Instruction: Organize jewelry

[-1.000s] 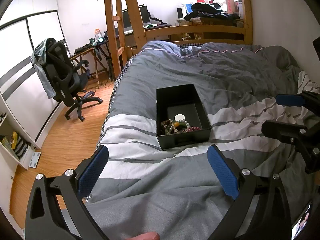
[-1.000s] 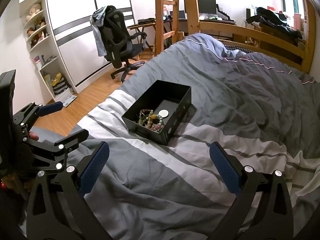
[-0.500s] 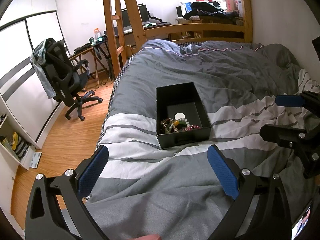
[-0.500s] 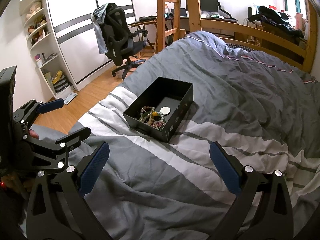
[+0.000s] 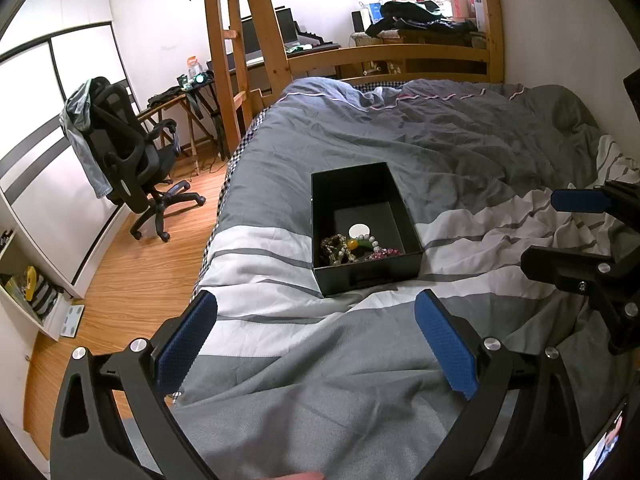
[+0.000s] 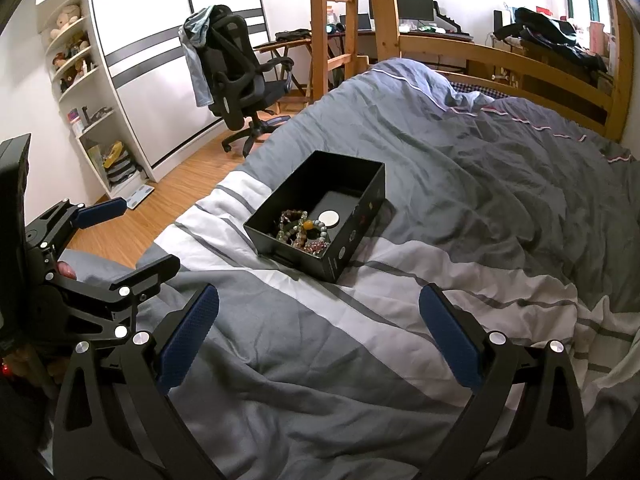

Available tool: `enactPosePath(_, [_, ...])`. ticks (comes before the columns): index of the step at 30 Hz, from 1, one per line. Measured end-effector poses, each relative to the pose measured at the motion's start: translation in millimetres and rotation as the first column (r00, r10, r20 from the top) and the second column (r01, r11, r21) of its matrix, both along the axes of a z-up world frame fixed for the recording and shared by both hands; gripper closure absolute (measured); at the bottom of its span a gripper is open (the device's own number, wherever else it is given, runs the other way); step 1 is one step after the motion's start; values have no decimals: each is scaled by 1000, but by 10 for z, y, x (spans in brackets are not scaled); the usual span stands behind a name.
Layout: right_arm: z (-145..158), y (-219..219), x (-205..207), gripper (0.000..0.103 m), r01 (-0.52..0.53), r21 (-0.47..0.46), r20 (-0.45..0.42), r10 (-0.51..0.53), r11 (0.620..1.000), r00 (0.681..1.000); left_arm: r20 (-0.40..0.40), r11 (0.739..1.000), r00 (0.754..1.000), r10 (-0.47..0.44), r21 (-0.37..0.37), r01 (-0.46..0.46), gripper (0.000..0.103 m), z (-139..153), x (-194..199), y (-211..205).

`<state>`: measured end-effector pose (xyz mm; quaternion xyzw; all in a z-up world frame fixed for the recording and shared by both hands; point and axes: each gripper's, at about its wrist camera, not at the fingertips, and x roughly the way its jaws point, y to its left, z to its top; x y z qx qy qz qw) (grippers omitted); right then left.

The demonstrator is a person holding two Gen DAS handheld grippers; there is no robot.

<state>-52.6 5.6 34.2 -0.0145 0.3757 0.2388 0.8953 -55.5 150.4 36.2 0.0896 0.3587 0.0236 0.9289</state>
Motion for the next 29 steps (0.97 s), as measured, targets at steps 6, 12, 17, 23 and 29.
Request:
enactPosePath(6, [0,1,-3,4,-2,-1,0,2,1000,1000,-3,1000,1000,-1,3,1,6,-1,0,2])
enactPosePath(12, [-38,-15,-21,4,7,-4,-7,-8,1000,1000,-6,1000,1000,-9,7,9,6,-50,-37,50])
enactPosePath(17, [-69,-20,-46,4,8,-4,-11,-8,1000,1000,3,1000,1000,-18,11,18,6,-51,-38,73])
enactPosePath(23, [-68,-2,-42,4,5,-7,-14,-5,1000,1000,-4,1000,1000,-22,5,22,6,-30,-26,102])
enactPosePath(29, [-60,0,-55,4,6,-8,-16,-6,1000,1000,-5,1000,1000,-23,7,23,6,-24,-23,110])
